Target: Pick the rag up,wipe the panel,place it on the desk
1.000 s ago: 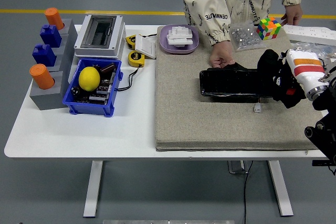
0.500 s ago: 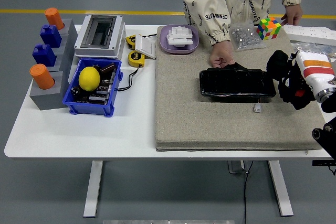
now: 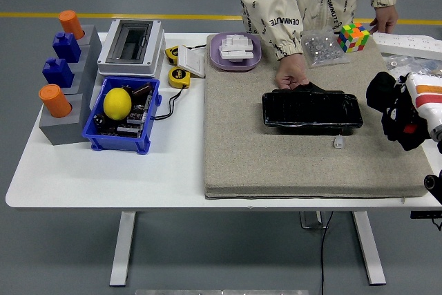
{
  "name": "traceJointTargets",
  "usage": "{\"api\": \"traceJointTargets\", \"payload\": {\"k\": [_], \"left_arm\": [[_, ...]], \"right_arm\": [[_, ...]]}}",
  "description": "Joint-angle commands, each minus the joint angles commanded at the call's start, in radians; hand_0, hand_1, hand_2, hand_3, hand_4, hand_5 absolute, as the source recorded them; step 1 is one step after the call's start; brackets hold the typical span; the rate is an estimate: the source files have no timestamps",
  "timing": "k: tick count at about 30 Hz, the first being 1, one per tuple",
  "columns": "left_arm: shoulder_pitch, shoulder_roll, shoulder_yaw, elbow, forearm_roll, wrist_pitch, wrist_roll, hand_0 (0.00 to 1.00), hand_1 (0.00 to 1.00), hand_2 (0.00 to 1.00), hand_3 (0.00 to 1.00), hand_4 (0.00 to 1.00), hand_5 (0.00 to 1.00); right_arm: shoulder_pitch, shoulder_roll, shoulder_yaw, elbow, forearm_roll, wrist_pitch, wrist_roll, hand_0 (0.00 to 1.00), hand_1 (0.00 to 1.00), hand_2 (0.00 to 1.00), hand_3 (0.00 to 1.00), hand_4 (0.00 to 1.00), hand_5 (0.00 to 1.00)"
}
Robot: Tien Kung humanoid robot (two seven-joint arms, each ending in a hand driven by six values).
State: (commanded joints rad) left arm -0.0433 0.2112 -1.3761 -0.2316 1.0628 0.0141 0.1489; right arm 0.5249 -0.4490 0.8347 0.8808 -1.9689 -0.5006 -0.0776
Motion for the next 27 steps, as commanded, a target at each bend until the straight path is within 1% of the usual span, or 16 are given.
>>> {"api": "traceJointTargets", "payload": {"k": [5, 6, 7, 8, 11, 12, 18, 19, 23, 24, 27], "left_arm": [[0.002, 0.002, 0.001, 0.0, 0.001, 0.0, 0.0, 0.605, 0.636, 0.636, 0.561, 0.631, 0.448], [0.002, 0.002, 0.001, -0.001, 0.001, 0.0, 0.0, 0.605, 0.636, 0.637, 0.561, 0.631, 0.449], [0.002, 0.002, 0.001, -0.001, 0.002, 0.0, 0.0, 0.605, 0.636, 0.637, 0.561, 0.631, 0.449], [0.002, 0.002, 0.001, -0.001, 0.002, 0.0, 0.0, 0.605, 0.636, 0.637, 0.561, 0.631, 0.449], [0.001, 0.002, -0.001, -0.001, 0.003, 0.0, 0.0, 0.605, 0.636, 0.637, 0.561, 0.631, 0.449], [0.001, 0.002, -0.002, -0.001, 0.003, 0.0, 0.0, 0.605, 0.637, 0.636, 0.561, 0.631, 0.448], [0.004, 0.002, -0.007, 0.001, 0.004, 0.001, 0.0, 0.605, 0.637, 0.636, 0.561, 0.631, 0.448], [0.004, 0.002, -0.008, 0.001, 0.004, 0.001, 0.0, 0.604, 0.637, 0.637, 0.561, 0.631, 0.449], [0.003, 0.002, -0.01, 0.001, 0.005, 0.0, 0.0, 0.604, 0.637, 0.637, 0.561, 0.631, 0.449], [0.002, 0.001, -0.01, 0.0, 0.005, 0.0, 0.0, 0.605, 0.636, 0.637, 0.561, 0.631, 0.449], [0.001, 0.001, -0.012, -0.001, 0.007, 0.0, 0.0, 0.605, 0.636, 0.637, 0.561, 0.631, 0.449]], "right_arm": [[-0.005, -0.012, 0.007, 0.003, 0.0, 0.005, -0.002, 0.157, 0.235, 0.297, 0.359, 0.844, 0.023], [-0.005, -0.014, 0.009, 0.003, 0.001, 0.008, -0.002, 0.167, 0.244, 0.306, 0.371, 0.869, 0.028], [-0.005, -0.016, 0.012, 0.003, 0.004, 0.013, -0.003, 0.167, 0.244, 0.306, 0.371, 0.869, 0.028], [-0.005, -0.018, 0.016, 0.003, 0.008, 0.019, -0.003, 0.167, 0.244, 0.306, 0.371, 0.869, 0.028], [-0.005, -0.026, 0.031, 0.005, 0.028, 0.065, -0.001, 0.167, 0.244, 0.306, 0.371, 0.869, 0.028], [-0.005, -0.028, 0.034, 0.006, 0.03, 0.079, 0.001, 0.213, 0.324, 0.403, 0.455, 0.958, 0.184], [-0.005, -0.045, 0.053, 0.015, 0.032, 0.155, 0.006, 0.213, 0.324, 0.403, 0.455, 0.958, 0.184], [-0.005, -0.046, 0.054, 0.017, 0.032, 0.163, 0.007, 0.264, 0.372, 0.448, 0.47, 0.988, 0.371], [-0.006, -0.053, 0.062, 0.024, 0.032, 0.211, 0.013, 0.264, 0.372, 0.448, 0.47, 0.988, 0.371], [-0.007, -0.055, 0.064, 0.026, 0.033, 0.222, 0.015, 0.366, 0.442, 0.506, 0.512, 0.998, 0.408], [-0.007, -0.06, 0.069, 0.03, 0.036, 0.243, 0.021, 0.366, 0.442, 0.506, 0.512, 0.998, 0.408]]}}
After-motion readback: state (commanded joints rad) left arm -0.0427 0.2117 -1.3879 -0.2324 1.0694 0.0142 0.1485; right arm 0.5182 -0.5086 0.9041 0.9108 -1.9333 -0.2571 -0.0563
